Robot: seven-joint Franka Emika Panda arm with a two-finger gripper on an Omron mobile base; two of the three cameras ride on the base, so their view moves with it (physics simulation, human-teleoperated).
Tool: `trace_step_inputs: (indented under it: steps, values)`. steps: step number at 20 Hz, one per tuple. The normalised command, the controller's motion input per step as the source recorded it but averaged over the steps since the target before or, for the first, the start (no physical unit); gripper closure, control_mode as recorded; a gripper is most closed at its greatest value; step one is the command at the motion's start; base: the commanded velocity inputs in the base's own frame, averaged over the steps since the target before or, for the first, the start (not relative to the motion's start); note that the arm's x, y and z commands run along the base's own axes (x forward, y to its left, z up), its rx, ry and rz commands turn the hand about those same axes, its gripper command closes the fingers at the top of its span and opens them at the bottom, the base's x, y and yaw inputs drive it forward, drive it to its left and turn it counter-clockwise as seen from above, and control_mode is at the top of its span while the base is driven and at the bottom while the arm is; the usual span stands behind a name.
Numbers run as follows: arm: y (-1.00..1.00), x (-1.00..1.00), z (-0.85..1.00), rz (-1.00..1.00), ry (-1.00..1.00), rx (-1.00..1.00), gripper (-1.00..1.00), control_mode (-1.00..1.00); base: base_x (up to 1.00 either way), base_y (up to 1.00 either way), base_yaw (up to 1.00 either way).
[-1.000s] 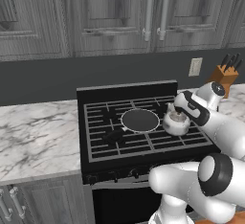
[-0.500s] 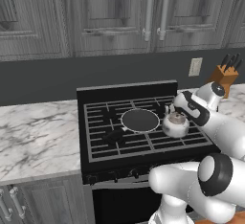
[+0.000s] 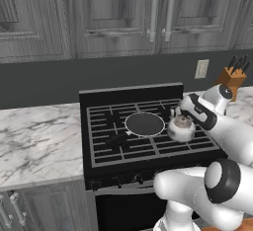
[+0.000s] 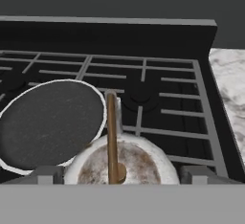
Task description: Pick the kettle from the counter and place it on a stove burner. Then turn the burner on.
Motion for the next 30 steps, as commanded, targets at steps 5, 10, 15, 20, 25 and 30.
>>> trace_step_inputs:
  steps: [5, 10, 15, 20, 25, 30]
  values:
    - [0.0, -0.39, 0.41, 0.0, -0.06, 0.0, -1.0, -1.0, 0.0, 0.0, 0.0]
    - [-0.01, -0.67, 0.37, 0.0, -0.09, 0.0, -1.0, -1.0, 0.0, 0.0, 0.0]
    - [-0.19, -1.0, 0.0, 0.0, -0.16, 0.0, -1.0, -1.0, 0.0, 0.0, 0.0]
    - [-0.23, -1.0, -0.08, 0.0, -0.19, 0.0, -1.0, -1.0, 0.0, 0.0, 0.0]
    - [-0.31, -1.0, -0.45, 0.0, -0.14, 0.0, -1.0, -1.0, 0.0, 0.0, 0.0]
    - [-0.3, -0.99, -0.49, 0.0, -0.19, -0.01, -1.0, -1.0, 0.0, 0.0, 0.0]
